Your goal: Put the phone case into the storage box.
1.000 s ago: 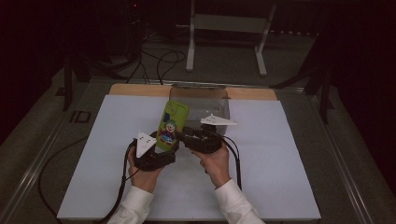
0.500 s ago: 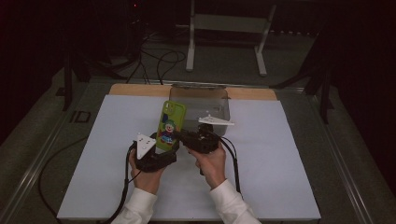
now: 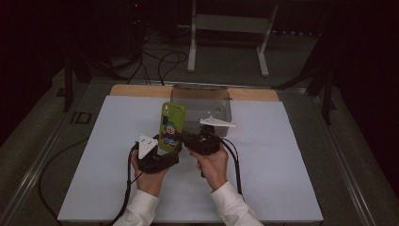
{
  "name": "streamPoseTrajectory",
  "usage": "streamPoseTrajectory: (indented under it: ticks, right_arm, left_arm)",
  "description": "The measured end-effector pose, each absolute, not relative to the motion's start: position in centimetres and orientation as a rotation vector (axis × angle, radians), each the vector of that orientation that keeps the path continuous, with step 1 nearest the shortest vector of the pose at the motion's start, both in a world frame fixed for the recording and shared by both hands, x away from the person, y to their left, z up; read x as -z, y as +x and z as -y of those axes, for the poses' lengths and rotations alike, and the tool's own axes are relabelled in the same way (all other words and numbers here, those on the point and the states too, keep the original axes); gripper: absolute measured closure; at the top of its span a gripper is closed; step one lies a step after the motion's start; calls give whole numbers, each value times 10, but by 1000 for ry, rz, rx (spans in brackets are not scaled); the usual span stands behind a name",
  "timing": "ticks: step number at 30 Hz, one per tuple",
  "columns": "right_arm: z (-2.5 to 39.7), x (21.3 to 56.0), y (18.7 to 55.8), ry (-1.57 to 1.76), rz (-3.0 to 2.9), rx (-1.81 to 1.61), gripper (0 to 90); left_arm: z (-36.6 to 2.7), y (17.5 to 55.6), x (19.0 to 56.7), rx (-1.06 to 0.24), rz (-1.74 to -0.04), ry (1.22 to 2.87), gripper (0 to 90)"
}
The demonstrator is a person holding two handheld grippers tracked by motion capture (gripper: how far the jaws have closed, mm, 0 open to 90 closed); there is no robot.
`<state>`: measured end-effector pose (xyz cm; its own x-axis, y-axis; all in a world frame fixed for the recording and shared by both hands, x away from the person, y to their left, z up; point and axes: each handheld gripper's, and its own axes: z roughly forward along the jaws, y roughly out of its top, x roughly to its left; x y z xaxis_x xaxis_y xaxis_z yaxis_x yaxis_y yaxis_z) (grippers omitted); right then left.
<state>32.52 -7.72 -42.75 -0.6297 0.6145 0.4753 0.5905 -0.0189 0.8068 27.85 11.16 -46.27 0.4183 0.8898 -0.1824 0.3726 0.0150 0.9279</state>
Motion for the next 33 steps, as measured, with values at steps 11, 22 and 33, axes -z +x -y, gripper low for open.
streamPoseTrajectory:
  ticks: [11, 22, 33]
  right_arm:
    - [81, 427, 325, 1313, -2165, -1772, 783]
    - [91, 423, 326, 1299, -2133, -1761, 783]
    - [104, 421, 326, 1301, -2115, -1716, 783]
  left_arm:
    - [-113, 283, 458, -597, -1096, 1651, 72]
    - [-124, 283, 455, -638, -1035, 1744, 0]
    - [-157, 272, 462, -733, -988, 1846, 0]
